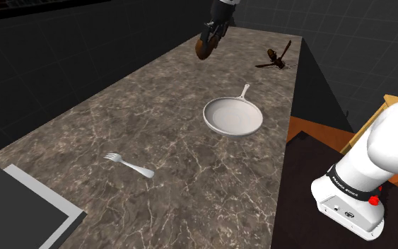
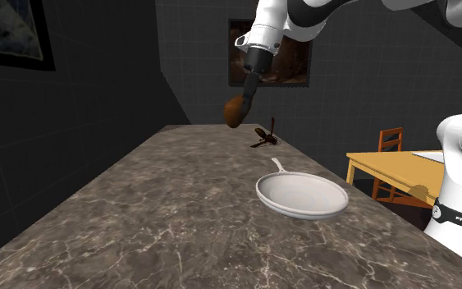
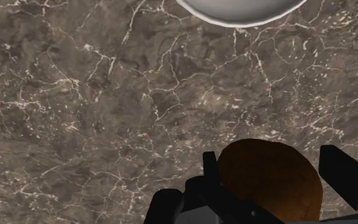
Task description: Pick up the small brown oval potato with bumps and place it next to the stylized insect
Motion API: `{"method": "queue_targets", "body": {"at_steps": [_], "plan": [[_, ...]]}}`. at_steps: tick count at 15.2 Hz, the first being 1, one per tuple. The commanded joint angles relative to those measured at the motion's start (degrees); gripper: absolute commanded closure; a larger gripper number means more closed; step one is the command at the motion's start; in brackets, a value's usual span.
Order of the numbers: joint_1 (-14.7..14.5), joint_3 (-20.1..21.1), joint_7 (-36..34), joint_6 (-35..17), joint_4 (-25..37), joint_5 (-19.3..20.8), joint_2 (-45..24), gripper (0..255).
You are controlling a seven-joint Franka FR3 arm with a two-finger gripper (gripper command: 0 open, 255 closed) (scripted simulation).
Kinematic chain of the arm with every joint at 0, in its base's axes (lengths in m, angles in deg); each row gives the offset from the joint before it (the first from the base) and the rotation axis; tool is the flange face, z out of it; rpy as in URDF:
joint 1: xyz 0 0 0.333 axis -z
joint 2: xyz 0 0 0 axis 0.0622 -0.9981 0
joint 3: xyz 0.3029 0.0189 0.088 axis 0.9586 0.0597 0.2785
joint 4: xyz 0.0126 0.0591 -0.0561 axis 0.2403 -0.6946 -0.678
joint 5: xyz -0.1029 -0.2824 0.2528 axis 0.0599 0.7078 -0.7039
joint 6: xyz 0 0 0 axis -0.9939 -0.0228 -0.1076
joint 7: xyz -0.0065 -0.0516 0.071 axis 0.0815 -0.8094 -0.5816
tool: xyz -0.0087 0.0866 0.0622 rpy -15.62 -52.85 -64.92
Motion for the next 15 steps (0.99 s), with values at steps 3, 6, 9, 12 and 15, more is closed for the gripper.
{"method": "queue_targets", "body": {"at_steps": [3,6,9,12,15], "plan": [[2.3,-2.8,5.8,0.2,-3.4,-1.6,3.1,255],[4.0,-5.1,10.2,0.7,-5.1,-2.5,4.6,255],[5.7,-7.5,14.6,1.3,-6.1,-3.3,5.7,255],[7.4,-10.0,18.9,2.1,-6.6,-3.9,6.3,255],[9.0,-12.5,23.3,3.1,-6.4,-4.4,6.4,255]]}}
